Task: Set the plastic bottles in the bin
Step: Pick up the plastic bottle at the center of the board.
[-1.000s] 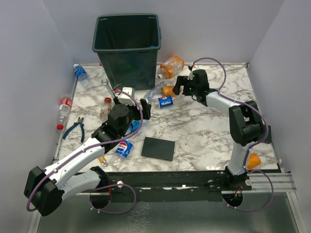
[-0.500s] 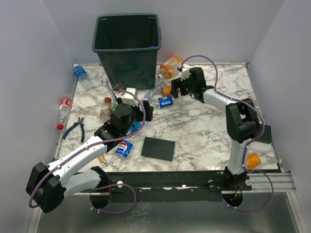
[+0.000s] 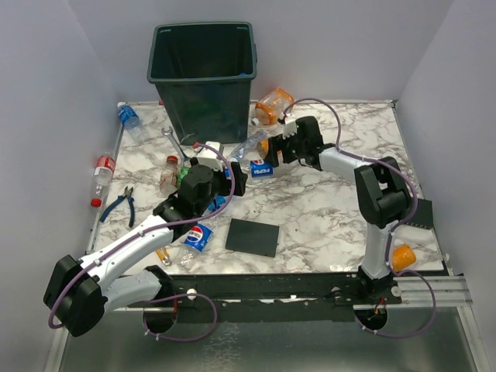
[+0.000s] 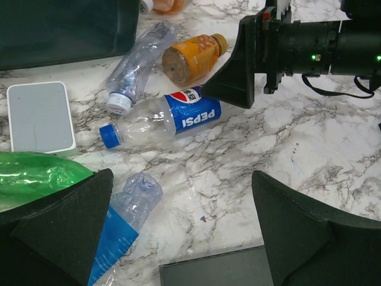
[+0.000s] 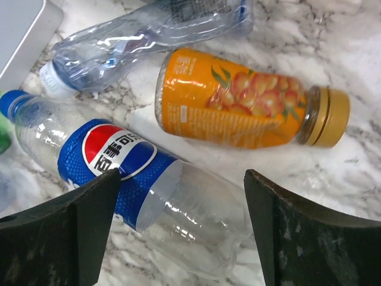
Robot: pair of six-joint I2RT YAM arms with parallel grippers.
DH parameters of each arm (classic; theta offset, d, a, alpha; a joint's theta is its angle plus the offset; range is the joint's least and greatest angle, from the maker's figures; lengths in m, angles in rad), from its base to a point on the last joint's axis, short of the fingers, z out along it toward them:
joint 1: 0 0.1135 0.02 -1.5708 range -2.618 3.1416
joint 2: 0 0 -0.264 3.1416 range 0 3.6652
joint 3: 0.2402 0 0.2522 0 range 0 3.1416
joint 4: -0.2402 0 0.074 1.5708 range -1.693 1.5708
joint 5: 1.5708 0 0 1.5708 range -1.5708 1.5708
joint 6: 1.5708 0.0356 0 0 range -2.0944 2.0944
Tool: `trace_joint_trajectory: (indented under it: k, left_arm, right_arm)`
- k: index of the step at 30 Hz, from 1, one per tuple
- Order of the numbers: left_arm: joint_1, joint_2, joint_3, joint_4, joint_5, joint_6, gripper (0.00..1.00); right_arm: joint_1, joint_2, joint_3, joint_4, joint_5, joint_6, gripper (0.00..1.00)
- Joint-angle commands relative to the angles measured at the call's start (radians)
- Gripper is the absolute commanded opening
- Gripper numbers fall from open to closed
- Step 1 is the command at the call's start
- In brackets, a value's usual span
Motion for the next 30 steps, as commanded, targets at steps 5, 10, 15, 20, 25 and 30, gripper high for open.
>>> trace_joint_trajectory:
  k: [5,10,15,20,25,30]
  left_arm:
    - [-0.006,0.027,0.032,-0.002,0.056,-0.036,0.99]
    - [-0.006,0.065,0.037,-0.002,0.079,-0.06,0.99]
    - [-0.006,0.096,0.046,-0.002,0.111,-0.087,0.99]
    - [-0.007,0.095,0.046,-0.003,0.119,-0.09,0.99]
    - [-0.005,0.095,0.046,-0.004,0.131,-0.088,0.99]
    - [-0.006,0.095,0.05,-0.012,0.132,-0.082,0.99]
  right_arm:
    - [0.037,-0.167,-0.233,0.049,0.004,0.106,0.84]
    - [0.042,-0.263,-0.362,0.091,0.044,0.156,0.87]
    - [0.041,-0.337,-0.373,0.077,0.037,0.143,0.91]
    - [0.052,-0.309,-0.276,-0.088,-0.025,-0.008,0.99]
    - [0.072,-0.247,-0.253,-0.13,0.019,-0.086,1.0]
    - [0.108,-0.181,-0.198,-0.155,0.187,-0.159,1.0]
